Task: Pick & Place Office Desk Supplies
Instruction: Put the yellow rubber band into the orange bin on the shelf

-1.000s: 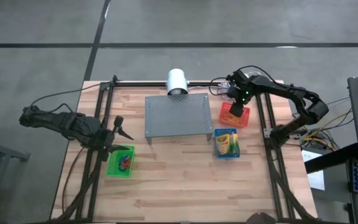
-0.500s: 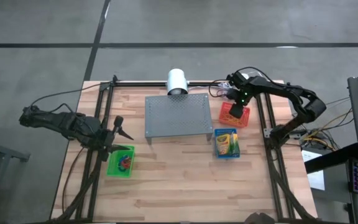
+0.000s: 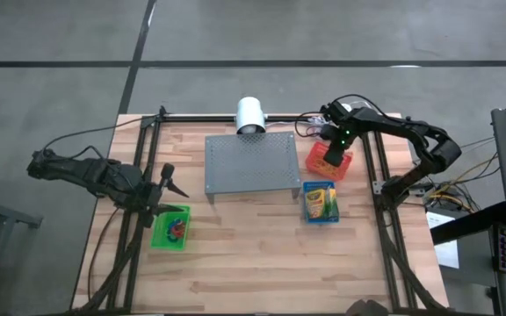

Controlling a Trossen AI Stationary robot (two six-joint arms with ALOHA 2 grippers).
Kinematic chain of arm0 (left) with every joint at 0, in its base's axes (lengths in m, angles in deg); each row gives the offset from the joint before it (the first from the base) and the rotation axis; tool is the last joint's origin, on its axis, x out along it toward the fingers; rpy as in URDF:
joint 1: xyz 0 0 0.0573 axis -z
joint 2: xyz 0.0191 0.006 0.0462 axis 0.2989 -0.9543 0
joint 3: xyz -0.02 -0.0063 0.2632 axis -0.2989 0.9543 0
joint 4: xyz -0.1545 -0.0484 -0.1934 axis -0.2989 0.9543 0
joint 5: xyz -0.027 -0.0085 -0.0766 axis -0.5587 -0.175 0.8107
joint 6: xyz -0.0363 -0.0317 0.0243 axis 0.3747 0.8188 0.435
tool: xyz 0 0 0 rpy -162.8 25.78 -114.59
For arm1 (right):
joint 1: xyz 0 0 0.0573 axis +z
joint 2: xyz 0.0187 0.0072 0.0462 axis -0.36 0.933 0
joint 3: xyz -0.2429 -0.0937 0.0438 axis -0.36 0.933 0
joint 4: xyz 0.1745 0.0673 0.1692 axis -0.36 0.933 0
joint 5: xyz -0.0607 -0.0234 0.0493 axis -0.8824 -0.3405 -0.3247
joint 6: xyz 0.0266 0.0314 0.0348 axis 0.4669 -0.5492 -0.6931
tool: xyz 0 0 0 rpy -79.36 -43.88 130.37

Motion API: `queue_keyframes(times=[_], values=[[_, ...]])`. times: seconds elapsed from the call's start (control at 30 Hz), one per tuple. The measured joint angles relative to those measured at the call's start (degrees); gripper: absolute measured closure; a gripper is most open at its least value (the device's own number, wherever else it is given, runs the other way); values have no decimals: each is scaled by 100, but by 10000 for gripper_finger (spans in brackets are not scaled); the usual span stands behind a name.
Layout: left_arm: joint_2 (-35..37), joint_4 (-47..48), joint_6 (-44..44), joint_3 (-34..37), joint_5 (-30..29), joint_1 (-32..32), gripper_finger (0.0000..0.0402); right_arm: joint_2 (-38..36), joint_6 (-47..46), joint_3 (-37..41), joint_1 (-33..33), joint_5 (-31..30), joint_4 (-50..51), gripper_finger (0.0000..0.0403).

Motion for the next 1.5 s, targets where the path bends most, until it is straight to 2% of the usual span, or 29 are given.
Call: queue_keyframes(times=[0.27,0.57,1.1,1.4,1.5], values=[[0,0,0,0,-1,0,193,-7,-41,0,0,8,-3,392],[-2,0,0,0,0,-1,193,-260,-743,0,-11,13,16,393],[-2,0,-2,0,0,-1,193,-1984,-2308,0,-15,350,170,394],[0,4,-1,0,0,-1,193,-2880,-3845,0,-13,323,306,394],[0,4,-1,0,0,-1,193,-3025,-4284,0,-11,521,313,394]])
